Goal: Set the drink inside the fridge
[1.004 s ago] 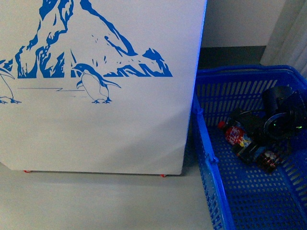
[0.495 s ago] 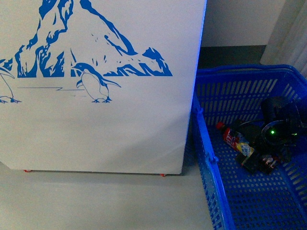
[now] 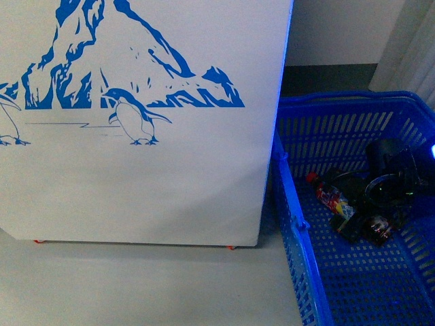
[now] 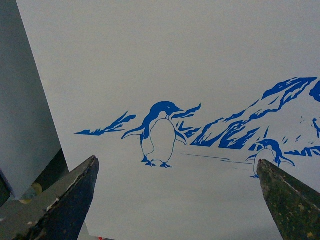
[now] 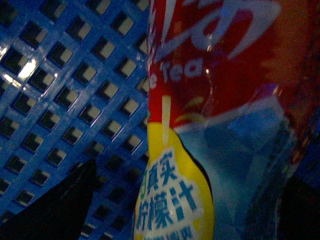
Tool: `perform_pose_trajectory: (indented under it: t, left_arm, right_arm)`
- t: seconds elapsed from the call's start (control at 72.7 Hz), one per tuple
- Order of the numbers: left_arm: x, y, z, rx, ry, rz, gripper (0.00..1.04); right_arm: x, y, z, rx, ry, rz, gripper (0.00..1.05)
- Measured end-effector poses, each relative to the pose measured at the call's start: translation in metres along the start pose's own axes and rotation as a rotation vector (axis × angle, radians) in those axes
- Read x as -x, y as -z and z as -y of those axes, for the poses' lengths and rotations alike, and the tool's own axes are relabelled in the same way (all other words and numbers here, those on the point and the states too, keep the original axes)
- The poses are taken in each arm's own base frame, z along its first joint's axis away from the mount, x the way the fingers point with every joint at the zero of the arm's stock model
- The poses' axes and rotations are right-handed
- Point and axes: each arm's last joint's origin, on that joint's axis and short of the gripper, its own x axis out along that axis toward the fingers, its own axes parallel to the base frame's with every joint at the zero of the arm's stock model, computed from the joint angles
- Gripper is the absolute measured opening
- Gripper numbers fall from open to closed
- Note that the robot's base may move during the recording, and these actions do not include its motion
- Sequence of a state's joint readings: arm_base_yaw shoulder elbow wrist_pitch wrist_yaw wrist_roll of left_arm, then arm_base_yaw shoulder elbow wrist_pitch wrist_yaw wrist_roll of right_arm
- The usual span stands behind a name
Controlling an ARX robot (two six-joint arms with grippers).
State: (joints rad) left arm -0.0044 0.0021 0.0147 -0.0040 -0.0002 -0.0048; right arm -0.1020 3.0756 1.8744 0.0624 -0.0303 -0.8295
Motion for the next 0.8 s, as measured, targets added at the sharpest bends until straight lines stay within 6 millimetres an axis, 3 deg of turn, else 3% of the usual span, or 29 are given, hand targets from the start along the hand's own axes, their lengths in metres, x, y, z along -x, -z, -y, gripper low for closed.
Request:
perform_pose_trajectory:
  t: [0.413,0.633,0.77,0.798]
  left_arm:
    - [0.0,0.0,0.0,0.0,0.0,0.0,0.97]
    - [0.0,0.0,0.0,0.0,0.0,0.0,0.97]
    - [0.0,0.0,0.0,0.0,0.0,0.0,0.97]
    - [0.0,0.0,0.0,0.0,0.0,0.0,0.97]
  right_arm:
    - [-0.009,-0.006,0.012,-0.034,0.044,0.032,0.41]
    - [-0.002,-0.003,0.017,-0.087,0.032,0.072,0.38]
    - [0.014,-0.005,0.018,-0.144,0.031,0.09,0.38]
    - [0.025,-0.009,0.02,-0.174,0.033,0.102,0.38]
